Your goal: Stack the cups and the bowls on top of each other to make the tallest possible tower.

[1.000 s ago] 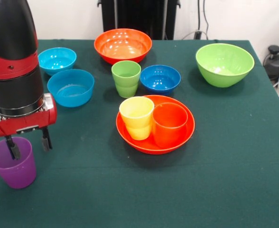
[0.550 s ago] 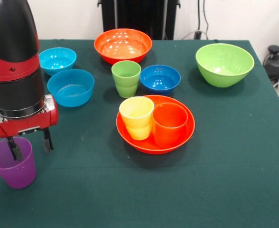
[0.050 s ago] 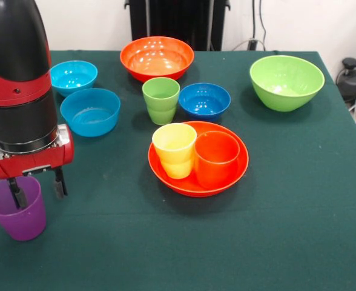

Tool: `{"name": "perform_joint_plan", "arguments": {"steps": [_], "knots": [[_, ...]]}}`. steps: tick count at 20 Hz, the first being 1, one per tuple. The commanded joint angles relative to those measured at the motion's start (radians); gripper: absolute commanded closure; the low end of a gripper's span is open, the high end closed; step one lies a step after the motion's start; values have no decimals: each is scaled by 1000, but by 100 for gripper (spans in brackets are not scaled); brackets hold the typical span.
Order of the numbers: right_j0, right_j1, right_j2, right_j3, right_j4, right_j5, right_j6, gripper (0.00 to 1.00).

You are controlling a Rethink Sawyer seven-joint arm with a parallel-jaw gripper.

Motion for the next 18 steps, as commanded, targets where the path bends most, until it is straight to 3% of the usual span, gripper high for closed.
{"name": "perform_joint_plan", "arguments": {"steps": [1, 13, 14, 18], "knots": [[16, 19, -13, 22, -62, -53, -110, 0], [28, 16, -37, 18, -77, -56, -89, 0], [30, 15, -41, 19, -77, -52, -86, 100], [29, 18, -36, 13, -71, -36, -98, 100]]}}
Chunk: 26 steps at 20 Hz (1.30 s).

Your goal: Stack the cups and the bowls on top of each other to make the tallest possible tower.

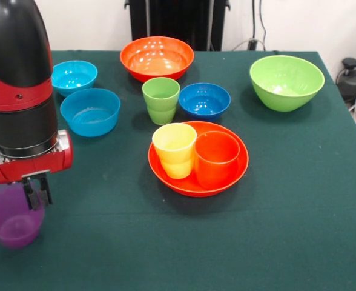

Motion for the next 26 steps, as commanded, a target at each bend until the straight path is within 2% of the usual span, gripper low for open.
{"name": "perform_joint_plan", "arguments": {"steps": [1, 7, 12, 26], "knots": [[27, 8, -29, 16, -61, 3, -103, 100], [23, 0, -25, 31, -52, 17, -121, 100], [35, -4, -19, 7, -47, 48, -128, 100], [34, -103, 19, 128, -6, -44, -84, 100]]}}
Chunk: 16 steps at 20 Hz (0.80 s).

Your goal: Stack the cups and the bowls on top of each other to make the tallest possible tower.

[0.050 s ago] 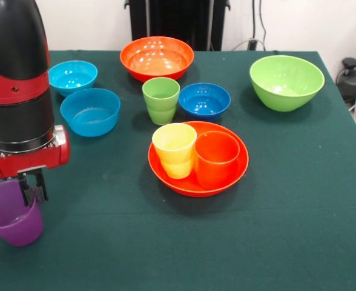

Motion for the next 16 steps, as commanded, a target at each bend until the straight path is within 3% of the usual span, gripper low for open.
{"name": "perform_joint_plan", "arguments": {"steps": [1, 16], "knots": [[37, -82, 22, 114, -11, -48, -77, 100], [70, -188, 20, 265, 29, -99, 36, 100]]}}
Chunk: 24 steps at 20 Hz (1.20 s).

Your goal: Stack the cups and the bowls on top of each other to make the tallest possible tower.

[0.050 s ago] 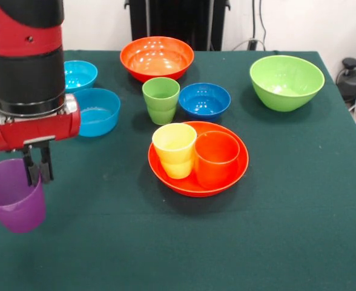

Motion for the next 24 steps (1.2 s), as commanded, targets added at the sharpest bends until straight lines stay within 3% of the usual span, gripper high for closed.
{"name": "perform_joint_plan", "arguments": {"steps": [1, 12, 24], "knots": [[55, -54, 19, 145, 19, -40, 41, 100], [104, -74, 3, 145, 50, -13, 57, 100], [144, -142, -32, 234, 66, -87, 145, 100]]}}
